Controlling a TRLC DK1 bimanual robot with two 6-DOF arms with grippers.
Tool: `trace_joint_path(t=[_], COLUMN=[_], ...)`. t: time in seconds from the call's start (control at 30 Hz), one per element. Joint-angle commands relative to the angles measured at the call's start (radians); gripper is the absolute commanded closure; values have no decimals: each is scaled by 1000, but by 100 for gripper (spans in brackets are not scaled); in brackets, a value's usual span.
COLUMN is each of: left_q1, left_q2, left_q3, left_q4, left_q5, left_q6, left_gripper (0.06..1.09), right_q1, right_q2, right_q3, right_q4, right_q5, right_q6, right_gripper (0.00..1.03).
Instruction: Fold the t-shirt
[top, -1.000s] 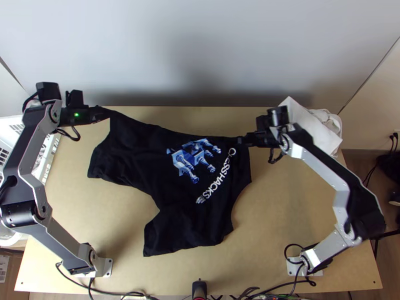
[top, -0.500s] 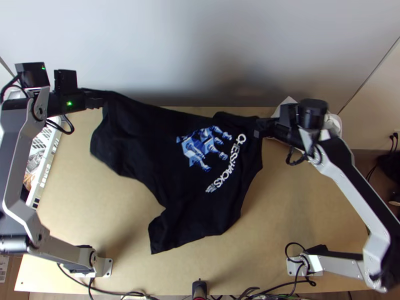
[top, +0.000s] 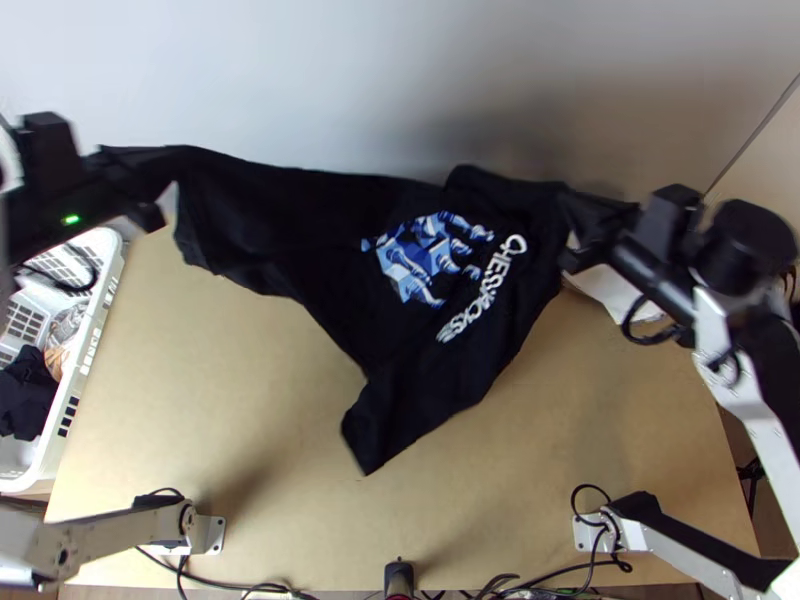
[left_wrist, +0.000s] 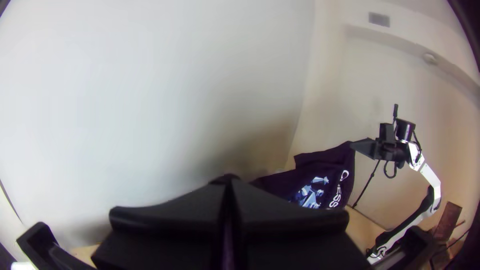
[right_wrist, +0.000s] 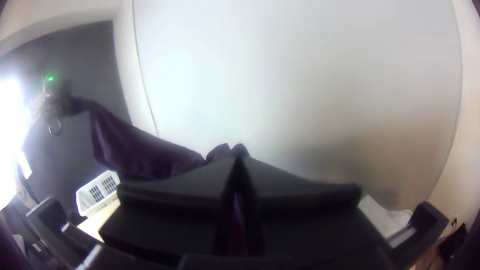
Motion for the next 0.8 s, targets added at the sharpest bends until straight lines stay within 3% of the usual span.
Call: trace_joint_path(t=[0.0, 0.27, 0.43, 0.57, 0.77], left_q1=[-4, -3, -7, 0, 123], left_q2=[-120, -194, -234, -255, -286], left_q3=[112, 236, 220, 282, 312], left_q4=[-24, -12, -45, -75, -2], left_q5=[-5, -2, 28, 36, 35], left_q6=[-9, -48, -80, -89, -129], left_gripper=[105, 105, 105, 105, 105], right_q1=[27, 18, 20, 12, 0], right_q2=[-116, -189, -211, -220, -223], right_q3=[77, 140, 155, 193, 227], right_q4=[2, 20, -24, -32, -24], right_q5=[0, 20, 20, 20, 21], right_q6=[39, 19, 90, 93, 93], right_gripper=[100, 100, 100, 100, 100])
